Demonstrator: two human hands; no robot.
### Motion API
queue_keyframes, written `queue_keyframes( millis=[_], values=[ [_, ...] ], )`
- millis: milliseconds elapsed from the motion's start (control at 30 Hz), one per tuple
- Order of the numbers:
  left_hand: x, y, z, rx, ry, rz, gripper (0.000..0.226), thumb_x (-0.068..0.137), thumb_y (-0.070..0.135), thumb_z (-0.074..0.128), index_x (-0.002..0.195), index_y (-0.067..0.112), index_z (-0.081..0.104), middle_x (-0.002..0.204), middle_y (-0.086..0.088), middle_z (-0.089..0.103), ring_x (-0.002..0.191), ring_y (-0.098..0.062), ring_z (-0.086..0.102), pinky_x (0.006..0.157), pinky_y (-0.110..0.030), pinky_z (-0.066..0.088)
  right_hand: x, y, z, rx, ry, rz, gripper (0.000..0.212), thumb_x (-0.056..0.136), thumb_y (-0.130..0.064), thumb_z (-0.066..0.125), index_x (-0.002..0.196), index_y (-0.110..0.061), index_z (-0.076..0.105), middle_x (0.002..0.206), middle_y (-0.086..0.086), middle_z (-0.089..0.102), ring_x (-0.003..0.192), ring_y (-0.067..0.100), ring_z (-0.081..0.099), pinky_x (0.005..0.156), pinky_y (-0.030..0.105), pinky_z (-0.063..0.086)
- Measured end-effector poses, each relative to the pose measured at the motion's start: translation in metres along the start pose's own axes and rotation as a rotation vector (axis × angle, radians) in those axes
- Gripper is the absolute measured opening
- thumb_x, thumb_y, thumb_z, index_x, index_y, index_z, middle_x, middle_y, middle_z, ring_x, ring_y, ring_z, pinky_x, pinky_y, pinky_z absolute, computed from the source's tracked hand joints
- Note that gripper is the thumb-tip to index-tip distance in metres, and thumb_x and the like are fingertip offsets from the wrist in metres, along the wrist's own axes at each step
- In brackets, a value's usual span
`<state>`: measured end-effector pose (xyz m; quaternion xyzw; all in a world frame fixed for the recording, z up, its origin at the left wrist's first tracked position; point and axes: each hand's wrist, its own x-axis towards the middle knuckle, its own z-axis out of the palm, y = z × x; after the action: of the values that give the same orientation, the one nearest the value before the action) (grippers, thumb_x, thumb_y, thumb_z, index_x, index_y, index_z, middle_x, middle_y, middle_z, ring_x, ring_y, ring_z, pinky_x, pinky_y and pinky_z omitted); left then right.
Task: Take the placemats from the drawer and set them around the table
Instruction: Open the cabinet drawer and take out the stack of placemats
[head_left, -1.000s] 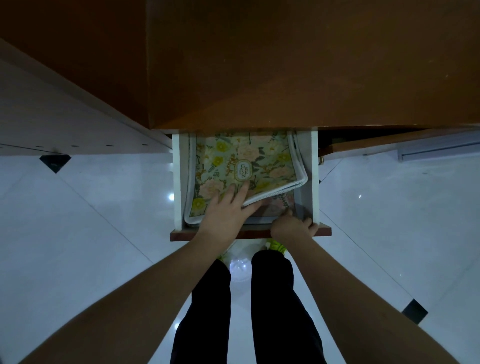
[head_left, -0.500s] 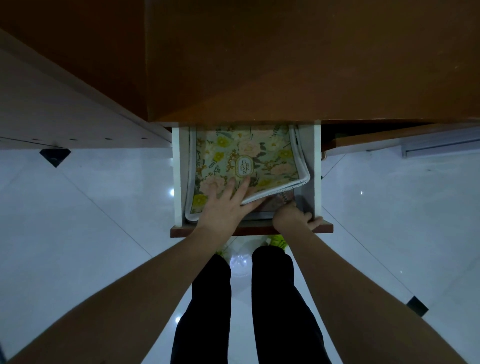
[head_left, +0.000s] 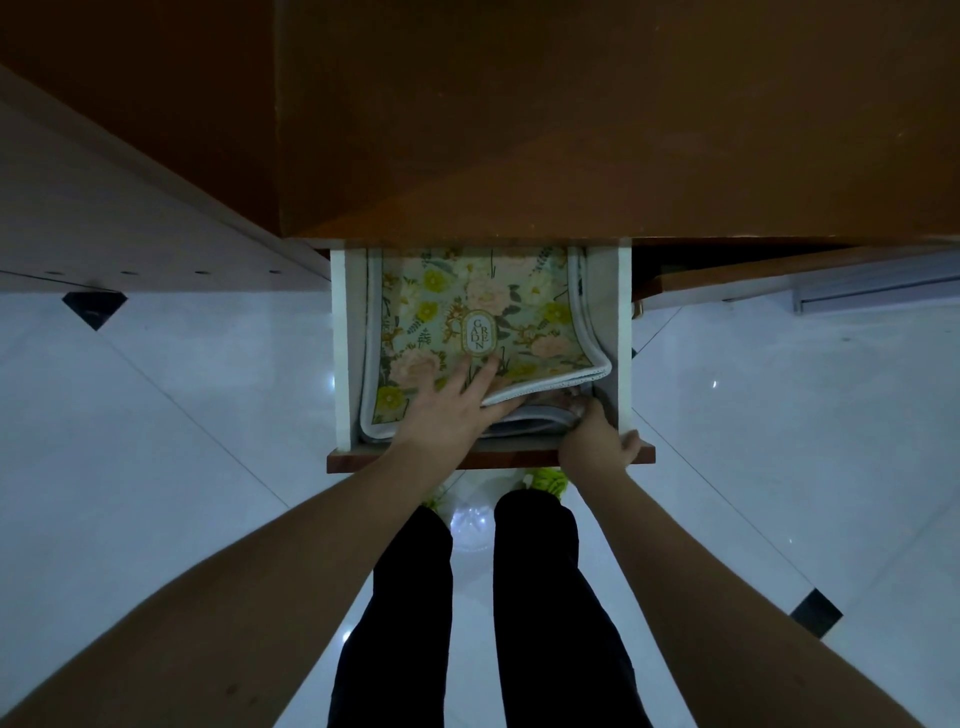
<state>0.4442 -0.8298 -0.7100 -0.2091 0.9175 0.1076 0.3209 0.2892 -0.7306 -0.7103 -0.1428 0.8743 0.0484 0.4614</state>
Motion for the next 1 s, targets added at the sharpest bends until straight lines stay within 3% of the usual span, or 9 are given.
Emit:
queue_keyframes(
  millis=[67, 167, 333, 500, 633, 733, 833, 933, 1000],
  values=[
    [-0.001, -0.002, -0.002, -0.016, 0.029, 0.017, 0.085, 0.095, 0.023, 0.057, 0.157, 0.042, 0.002, 0.163, -0.016, 0.017, 0.142, -0.04, 0.031, 0.106, -0.063, 0.031, -0.008, 0.004, 0.004, -0.052, 0.072, -0.109, 0.063, 0.088, -0.001, 0.04, 0.148, -0.021, 0.032, 0.13, 0.012, 0.058, 0.136, 0.028, 0.04, 0.121, 0.046, -0.003],
    [-0.001, 0.001, 0.003, -0.059, 0.127, 0.045, 0.088, 0.083, 0.015, 0.069, 0.155, 0.041, 0.025, 0.151, -0.016, 0.042, 0.124, -0.04, 0.052, 0.094, -0.059, 0.045, -0.027, 0.015, 0.006, -0.003, 0.154, -0.274, 0.054, 0.089, 0.004, 0.04, 0.134, -0.023, 0.052, 0.129, 0.01, 0.06, 0.135, 0.025, 0.042, 0.121, 0.045, 0.001],
    [-0.006, 0.0, -0.013, -0.174, 0.044, -0.038, 0.092, 0.093, -0.002, 0.046, 0.155, 0.044, -0.004, 0.164, -0.011, 0.009, 0.136, -0.038, 0.034, 0.098, -0.049, 0.044, -0.033, 0.042, 0.016, -0.102, 0.384, -0.508, 0.02, 0.089, -0.009, 0.051, 0.097, -0.01, 0.07, 0.094, 0.009, 0.071, 0.103, 0.033, 0.063, 0.105, 0.05, 0.038],
    [-0.004, -0.012, -0.02, -0.191, 0.104, -0.022, 0.102, 0.089, -0.011, 0.047, 0.154, 0.045, -0.008, 0.163, -0.01, 0.007, 0.133, -0.039, 0.035, 0.085, -0.045, 0.053, -0.024, 0.032, 0.01, -0.286, 0.357, -0.625, 0.048, 0.085, -0.032, 0.03, 0.08, -0.013, 0.074, 0.088, 0.007, 0.073, 0.096, 0.033, 0.066, 0.096, 0.051, 0.046],
    [-0.007, -0.025, -0.037, -0.138, 0.14, 0.015, 0.097, 0.088, -0.006, 0.051, 0.156, 0.039, 0.0, 0.165, -0.011, -0.006, 0.138, -0.038, 0.029, 0.086, -0.044, 0.048, -0.012, 0.006, -0.003, -0.5, 0.107, -0.524, 0.086, 0.074, -0.044, -0.002, 0.114, -0.015, 0.068, 0.132, 0.01, 0.057, 0.13, 0.033, 0.042, 0.109, 0.047, 0.026],
    [-0.005, -0.032, -0.032, -0.104, 0.244, 0.083, 0.088, 0.081, -0.001, 0.064, 0.151, 0.033, 0.022, 0.163, -0.014, 0.002, 0.134, -0.041, 0.038, 0.079, -0.048, 0.052, -0.001, -0.008, -0.007, -0.553, -0.004, -0.485, 0.076, 0.084, -0.045, 0.004, 0.142, -0.019, 0.046, 0.156, 0.009, 0.032, 0.141, 0.032, 0.024, 0.114, 0.047, 0.016],
    [-0.003, -0.036, -0.022, -0.124, 0.306, 0.104, 0.081, 0.062, 0.003, 0.082, 0.127, 0.028, 0.04, 0.155, -0.012, 0.023, 0.118, -0.04, 0.052, 0.063, -0.047, 0.056, 0.007, -0.017, -0.009, -0.616, -0.136, -0.506, 0.083, 0.077, -0.048, 0.001, 0.151, -0.028, 0.032, 0.162, 0.004, 0.02, 0.148, 0.029, 0.014, 0.119, 0.051, 0.004],
    [-0.003, -0.035, -0.016, -0.106, 0.323, 0.113, 0.073, 0.061, 0.004, 0.083, 0.126, 0.024, 0.055, 0.152, -0.014, 0.034, 0.118, -0.039, 0.052, 0.065, -0.049, 0.058, 0.009, -0.019, -0.01, -0.615, -0.182, -0.529, 0.07, 0.091, -0.047, 0.005, 0.152, -0.024, 0.03, 0.162, 0.0, 0.021, 0.149, 0.023, 0.011, 0.119, 0.053, 0.0],
    [-0.004, -0.033, -0.015, -0.102, 0.332, 0.09, 0.068, 0.066, 0.005, 0.081, 0.129, 0.023, 0.061, 0.15, -0.015, 0.041, 0.117, -0.038, 0.052, 0.068, -0.049, 0.057, 0.008, -0.014, -0.008, -0.568, -0.108, -0.585, 0.085, 0.082, -0.05, -0.005, 0.146, -0.019, 0.042, 0.159, 0.001, 0.029, 0.149, 0.021, 0.015, 0.119, 0.054, 0.0]
  ],
)
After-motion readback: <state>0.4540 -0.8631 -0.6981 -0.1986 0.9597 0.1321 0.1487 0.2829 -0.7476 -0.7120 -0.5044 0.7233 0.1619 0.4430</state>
